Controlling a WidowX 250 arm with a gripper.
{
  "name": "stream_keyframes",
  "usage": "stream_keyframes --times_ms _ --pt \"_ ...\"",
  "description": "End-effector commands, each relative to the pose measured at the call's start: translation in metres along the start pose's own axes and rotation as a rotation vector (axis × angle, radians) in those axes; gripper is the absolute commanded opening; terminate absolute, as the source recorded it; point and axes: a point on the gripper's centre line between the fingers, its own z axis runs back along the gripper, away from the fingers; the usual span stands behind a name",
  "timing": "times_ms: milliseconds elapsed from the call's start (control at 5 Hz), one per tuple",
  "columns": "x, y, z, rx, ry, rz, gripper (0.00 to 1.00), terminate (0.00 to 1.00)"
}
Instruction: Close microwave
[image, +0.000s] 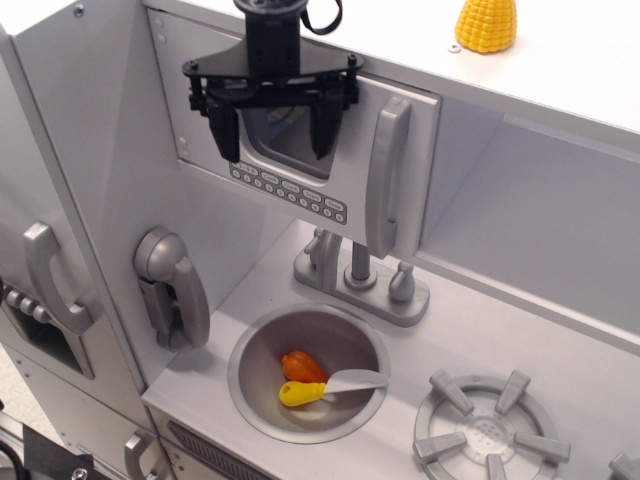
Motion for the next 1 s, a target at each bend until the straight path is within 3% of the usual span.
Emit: stream_keyframes --times_ms 0,200,400,600,800 --pt "-0.007 0.018 0.025 -0.006 0.006 -0.044 1.0 0.0" --pt "-0.042 0.052 0.018 0.018 0.015 -0.151 1.0 0.0" --pt "-0.06 0.074 0.011 0.046 0.025 -0.185 1.0 0.0" --pt "-0.06 0.074 0.011 0.046 0.025 -0.185 1.0 0.0" --pt "-0.06 0.074 0.011 0.046 0.025 -0.185 1.0 1.0"
